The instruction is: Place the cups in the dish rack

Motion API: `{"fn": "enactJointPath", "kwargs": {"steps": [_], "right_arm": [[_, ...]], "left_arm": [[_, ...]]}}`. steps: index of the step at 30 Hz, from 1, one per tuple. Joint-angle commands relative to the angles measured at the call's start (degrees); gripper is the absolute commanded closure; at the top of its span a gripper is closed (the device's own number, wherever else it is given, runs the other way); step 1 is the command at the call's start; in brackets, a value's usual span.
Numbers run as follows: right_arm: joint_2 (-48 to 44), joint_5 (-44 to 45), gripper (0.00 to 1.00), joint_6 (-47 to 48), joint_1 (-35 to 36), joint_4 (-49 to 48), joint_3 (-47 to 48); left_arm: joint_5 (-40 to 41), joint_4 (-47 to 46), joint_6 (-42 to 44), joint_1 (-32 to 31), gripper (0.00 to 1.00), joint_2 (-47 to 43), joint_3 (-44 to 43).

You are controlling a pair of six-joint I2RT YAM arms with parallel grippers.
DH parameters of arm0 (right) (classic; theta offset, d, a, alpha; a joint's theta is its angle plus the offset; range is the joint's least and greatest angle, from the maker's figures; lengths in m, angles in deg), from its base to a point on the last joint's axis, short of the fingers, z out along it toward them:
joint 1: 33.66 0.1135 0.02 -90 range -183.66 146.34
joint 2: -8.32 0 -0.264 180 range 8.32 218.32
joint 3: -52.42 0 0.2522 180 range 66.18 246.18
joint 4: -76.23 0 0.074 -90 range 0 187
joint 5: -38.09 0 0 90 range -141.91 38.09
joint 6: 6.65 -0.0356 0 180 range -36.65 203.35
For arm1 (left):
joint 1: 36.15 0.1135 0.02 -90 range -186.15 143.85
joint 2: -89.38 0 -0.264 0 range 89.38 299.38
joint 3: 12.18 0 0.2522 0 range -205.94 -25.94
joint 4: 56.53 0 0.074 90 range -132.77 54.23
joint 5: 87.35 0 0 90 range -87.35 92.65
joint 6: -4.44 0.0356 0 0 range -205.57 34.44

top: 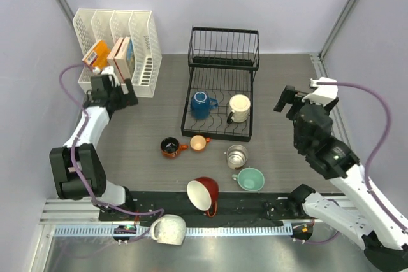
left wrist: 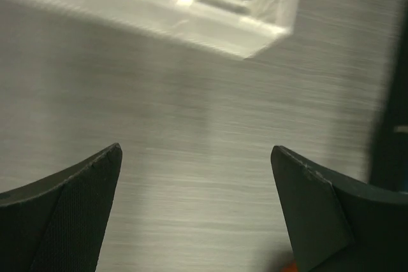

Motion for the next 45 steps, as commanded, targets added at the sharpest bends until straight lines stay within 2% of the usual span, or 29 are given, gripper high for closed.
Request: {"fn": "enactJointPath", "kwargs": {"steps": [1,3,9,13,16,17,19,20,22,24,28,32,39,45], "right_arm": [[0.6,10.8,0.00,7.6,-2.1,-19.4,-11.2],[0.6,9.5,0.00,3.8,-4.7,-19.7,-12.8],[1.0,6.6,0.00,4.6,-8.6,-23.5,-17.3],[2.4,3.3,0.00,4.2,-11.3,-26.8,-21.9],[3.4,0.3,0.00,6.1,-13.7,-36.2,-28.1],[3.9,-0.6,0.00,8.2,-14.4,-38.8,-30.0],[5.9,-2.2,0.00,10.3,-16.0,-47.3,-35.7],[6.7,-2.8,0.00,11.2,-16.5,-50.0,-37.3],[8.3,-4.6,0.00,11.3,-18.3,-57.4,-41.3],[11.6,-6.4,0.00,12.8,-18.9,-65.4,-44.4],[19.8,-6.0,0.00,16.0,-19.3,-76.1,-46.7],[26.2,-7.1,0.00,15.0,-19.4,-79.9,-46.6],[35.9,-6.5,0.00,16.0,-19.8,-87.9,-47.7],[38.1,-4.9,0.00,16.2,-21.2,-89.9,-46.9]], "left_arm": [[1.4,-22.7,-0.4,2.8,0.01,-8.9,14.7],[2.1,-27.0,1.1,2.7,0.01,-9.3,17.8],[2.4,-37.3,0.0,2.8,0.01,-7.5,27.7],[2.5,-50.2,1.0,2.7,0.00,-4.7,34.5],[3.9,-57.4,0.4,2.6,0.01,-3.0,39.1],[3.9,-63.4,0.3,2.5,0.01,-2.1,40.5],[6.3,-67.5,2.4,-0.7,0.00,-2.1,44.6],[8.2,-73.0,5.6,-2.2,0.01,-0.8,46.1],[9.3,-81.5,5.2,-2.6,0.01,1.3,50.1],[10.0,-78.7,5.1,-2.6,0.00,-0.3,49.9],[10.2,-80.5,5.0,-2.5,0.00,-0.1,50.7],[10.5,-82.2,5.0,-2.6,0.01,0.3,51.0],[11.5,-77.2,4.5,-2.6,0.01,0.4,48.3],[10.9,-77.0,4.7,-2.6,0.01,0.5,48.2]]}}
